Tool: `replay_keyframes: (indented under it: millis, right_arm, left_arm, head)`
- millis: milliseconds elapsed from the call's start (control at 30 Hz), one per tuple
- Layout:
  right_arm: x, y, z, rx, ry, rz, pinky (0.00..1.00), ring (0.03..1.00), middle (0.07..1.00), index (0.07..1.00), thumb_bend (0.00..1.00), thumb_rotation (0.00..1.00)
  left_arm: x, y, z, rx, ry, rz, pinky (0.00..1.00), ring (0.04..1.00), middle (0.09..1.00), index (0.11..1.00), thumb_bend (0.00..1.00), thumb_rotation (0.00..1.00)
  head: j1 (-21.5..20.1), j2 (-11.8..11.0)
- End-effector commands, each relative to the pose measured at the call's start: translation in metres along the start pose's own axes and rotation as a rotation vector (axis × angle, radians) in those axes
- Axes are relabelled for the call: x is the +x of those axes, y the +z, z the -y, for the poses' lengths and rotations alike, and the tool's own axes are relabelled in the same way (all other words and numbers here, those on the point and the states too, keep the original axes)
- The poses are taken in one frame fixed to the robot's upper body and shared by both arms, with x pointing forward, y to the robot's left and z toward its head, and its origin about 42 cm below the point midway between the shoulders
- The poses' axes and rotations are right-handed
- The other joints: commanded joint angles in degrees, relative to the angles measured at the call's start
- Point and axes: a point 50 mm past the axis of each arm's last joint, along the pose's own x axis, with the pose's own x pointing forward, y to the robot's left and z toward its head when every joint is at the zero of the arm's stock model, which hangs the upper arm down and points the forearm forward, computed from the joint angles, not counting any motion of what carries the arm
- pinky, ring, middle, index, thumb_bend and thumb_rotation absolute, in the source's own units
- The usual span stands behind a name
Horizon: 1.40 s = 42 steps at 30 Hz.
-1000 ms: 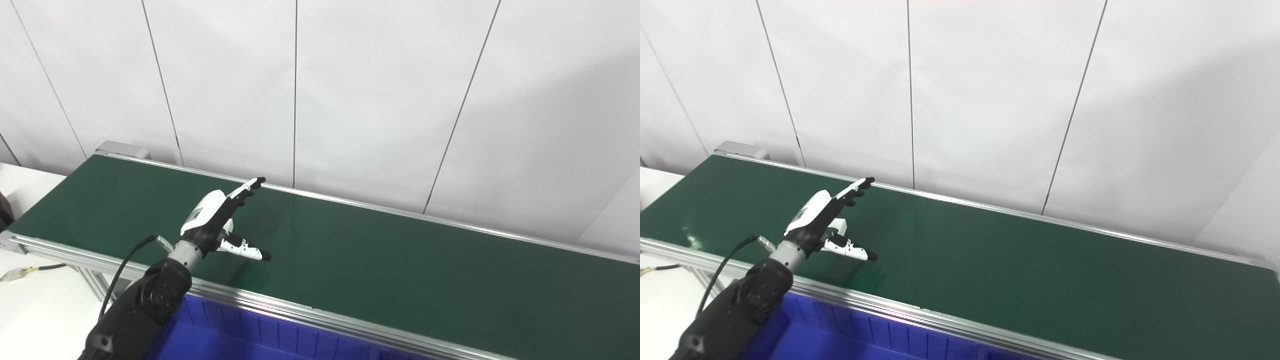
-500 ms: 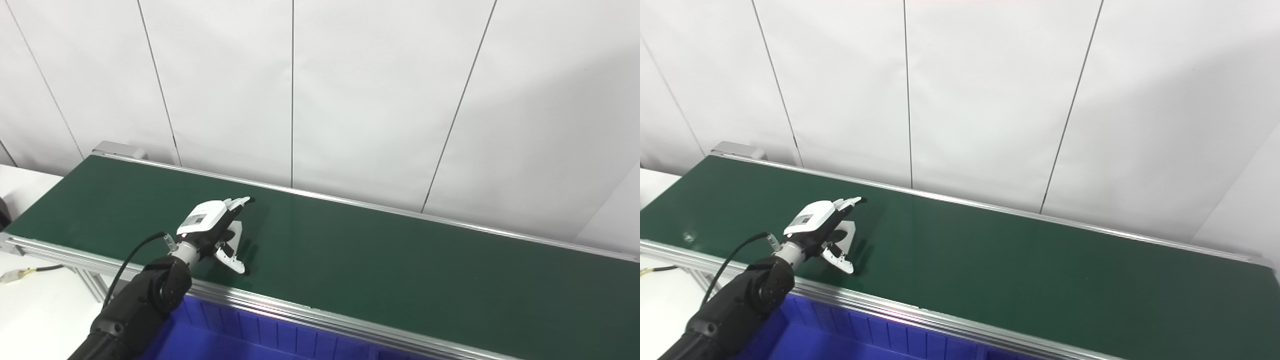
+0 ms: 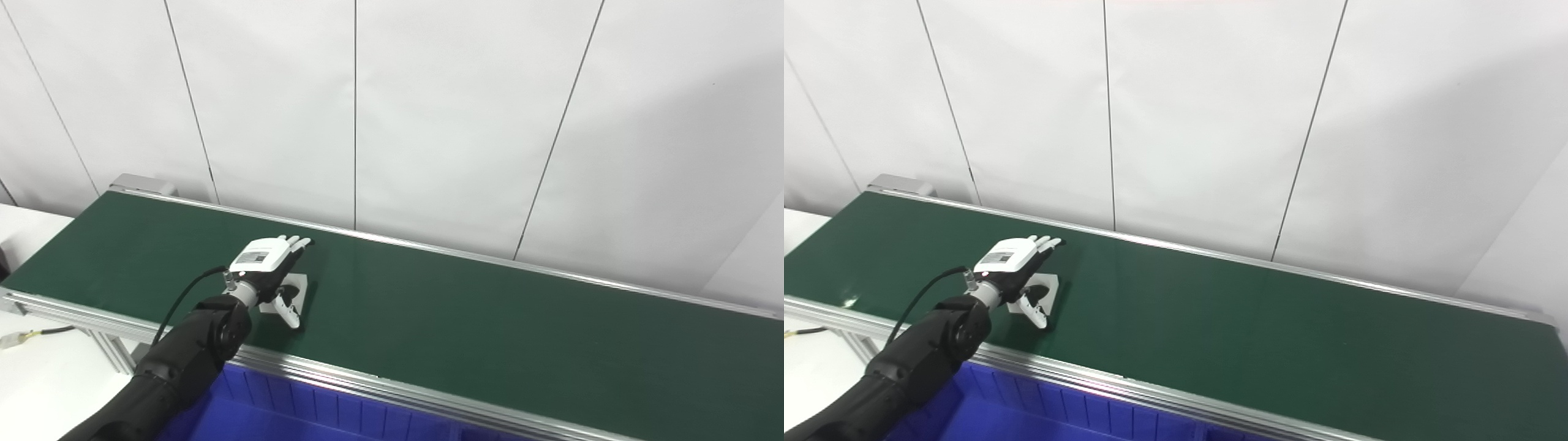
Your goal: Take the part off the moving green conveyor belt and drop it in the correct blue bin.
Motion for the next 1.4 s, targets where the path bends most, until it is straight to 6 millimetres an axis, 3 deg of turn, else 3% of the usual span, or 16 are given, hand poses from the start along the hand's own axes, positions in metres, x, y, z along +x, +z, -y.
replay_keyframes:
  millis: [0, 33, 100, 133, 167, 200, 300, 633, 767, 867, 1100, 1367]
  right_arm:
    - [0.001, 0.011, 0.003, 0.014, -0.014, 0.080, 0.87, 0.851, 0.862, 0.902, 0.95, 0.57]
    - [0.001, 0.011, 0.003, 0.014, -0.014, 0.080, 0.87, 0.851, 0.862, 0.902, 0.95, 0.57]
    - [0.001, 0.011, 0.004, 0.014, -0.013, 0.079, 0.88, 0.859, 0.864, 0.904, 0.96, 0.57]
    - [0.001, 0.011, 0.004, 0.016, -0.013, 0.078, 0.88, 0.862, 0.863, 0.904, 0.95, 0.57]
    - [0.001, 0.011, 0.004, 0.016, -0.011, 0.079, 0.88, 0.866, 0.865, 0.905, 0.95, 0.57]
    - [0.002, 0.011, 0.005, 0.017, -0.010, 0.079, 0.88, 0.866, 0.866, 0.906, 0.95, 0.57]
    - [0.002, 0.012, 0.006, 0.008, -0.010, 0.084, 0.86, 0.863, 0.867, 0.905, 0.94, 0.58]
    - [0.004, 0.013, 0.006, 0.008, -0.016, 0.090, 0.86, 0.868, 0.865, 0.909, 0.94, 0.59]
    - [0.004, 0.013, 0.006, 0.012, -0.014, 0.089, 0.87, 0.872, 0.867, 0.910, 0.94, 0.60]
    - [0.002, 0.013, 0.005, 0.011, -0.013, 0.088, 0.86, 0.873, 0.867, 0.910, 0.94, 0.59]
    - [-0.001, 0.015, 0.000, 0.019, -0.030, 0.093, 0.86, 0.848, 0.857, 0.898, 0.92, 0.58]
    - [-0.001, 0.023, -0.005, 0.030, -0.015, 0.120, 0.86, 0.848, 0.860, 0.891, 0.93, 0.54]
  left_arm:
    - [0.011, -0.007, -0.025, 0.040, 0.068, -0.014, 0.99, 0.986, 0.972, 0.934, 0.83, 0.00]
    - [0.012, -0.007, -0.024, 0.013, 0.048, -0.024, 0.97, 0.970, 0.958, 0.927, 0.79, 0.00]
    - [0.015, -0.005, -0.024, -0.059, -0.029, -0.049, 0.67, 0.776, 0.864, 0.898, 0.68, 0.00]
    - [0.016, -0.003, -0.024, -0.086, -0.066, -0.057, 0.43, 0.514, 0.639, 0.852, 0.60, 0.00]
    - [0.017, -0.002, -0.023, -0.093, -0.093, -0.055, 0.32, 0.393, 0.544, 0.796, 0.57, 0.00]
    - [0.018, -0.001, -0.022, -0.099, -0.113, -0.050, 0.31, 0.381, 0.521, 0.758, 0.56, 0.00]
    - [0.017, 0.000, -0.017, -0.108, -0.116, -0.047, 0.39, 0.483, 0.491, 0.518, 0.52, 0.00]
    - [0.015, -0.001, -0.018, -0.154, -0.113, -0.035, 0.36, 0.457, 0.501, 0.484, 0.52, 0.00]
    - [0.010, 0.000, -0.022, -0.161, -0.033, 0.010, 0.36, 0.451, 0.495, 0.485, 0.52, 0.00]
    - [-0.006, 0.009, -0.028, -0.262, 0.097, 0.072, 0.42, 0.456, 0.517, 0.482, 0.51, 0.00]
    - [-0.055, 0.037, -0.031, -0.568, 0.339, 0.291, 0.37, 0.402, 0.481, 0.519, 0.50, 0.00]
    - [-0.107, 0.059, -0.011, -0.923, 0.356, 0.549, 0.43, 0.461, 0.496, 0.480, 0.50, 0.00]
  head:
    - [0.06, 0.11]
    - [0.09, 0.08]
    - [0.16, 0.16]
    - [0.14, 0.23]
    - [0.14, 0.26]
    - [0.17, 0.29]
    - [0.22, 0.28]
    - [0.34, 0.21]
    - [0.14, 0.33]
    - [-0.30, 0.69]
    - [-3.93, 1.59]
    - [-8.75, 3.21]
